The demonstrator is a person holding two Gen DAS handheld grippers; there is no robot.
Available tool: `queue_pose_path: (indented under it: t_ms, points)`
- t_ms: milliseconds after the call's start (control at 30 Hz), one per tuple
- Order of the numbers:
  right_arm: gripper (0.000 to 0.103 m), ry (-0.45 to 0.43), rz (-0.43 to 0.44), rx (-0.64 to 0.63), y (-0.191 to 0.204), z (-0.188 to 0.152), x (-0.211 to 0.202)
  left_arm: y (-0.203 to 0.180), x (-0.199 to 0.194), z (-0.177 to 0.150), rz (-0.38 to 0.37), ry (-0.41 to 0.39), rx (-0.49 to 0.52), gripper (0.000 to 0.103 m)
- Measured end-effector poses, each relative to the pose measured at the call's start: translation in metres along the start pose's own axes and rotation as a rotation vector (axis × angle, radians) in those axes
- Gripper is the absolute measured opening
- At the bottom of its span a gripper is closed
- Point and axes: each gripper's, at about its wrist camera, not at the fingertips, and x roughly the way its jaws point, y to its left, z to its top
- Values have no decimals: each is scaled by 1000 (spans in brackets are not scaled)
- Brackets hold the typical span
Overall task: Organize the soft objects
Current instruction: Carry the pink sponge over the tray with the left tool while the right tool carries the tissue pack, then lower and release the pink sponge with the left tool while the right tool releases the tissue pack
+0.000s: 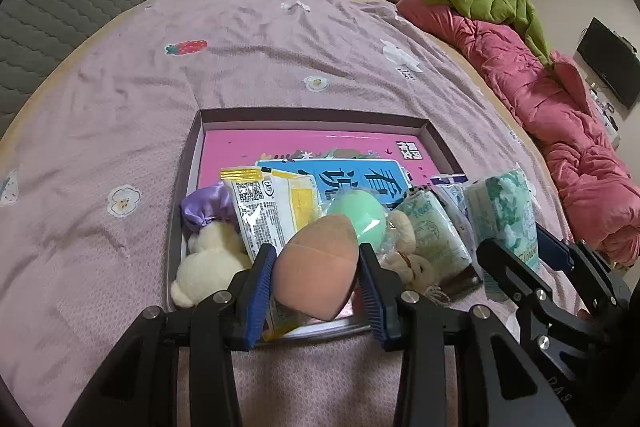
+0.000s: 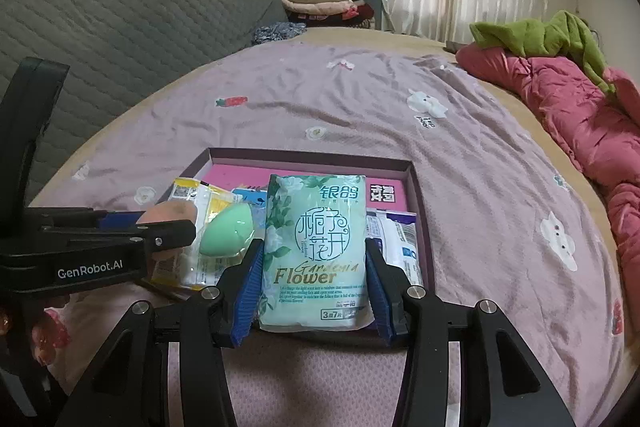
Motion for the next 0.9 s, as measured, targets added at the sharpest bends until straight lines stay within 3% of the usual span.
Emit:
queue_pose_path:
  t_ms: [367,500,567,633,767,900]
  points:
    - [51,98,-5,-5,3,-9,40,6,18,2,36,28,-12,42]
    - [56,92,-9,2,4,-10,41,5,19,2,40,29,-11,42]
    - [67,82,-11,4,3,-9,39,5,17,1,50,26,-14,43]
    - [70,57,-14,4,2,-8,33,4,14,1,65,15,-10,45]
    - [71,25,-28,4,1,-7,20,3,3,0,65,-14,-17,54]
    - [71,1,-34,21,-2,-9,2,1,-11,-3,82,-31,-24,54]
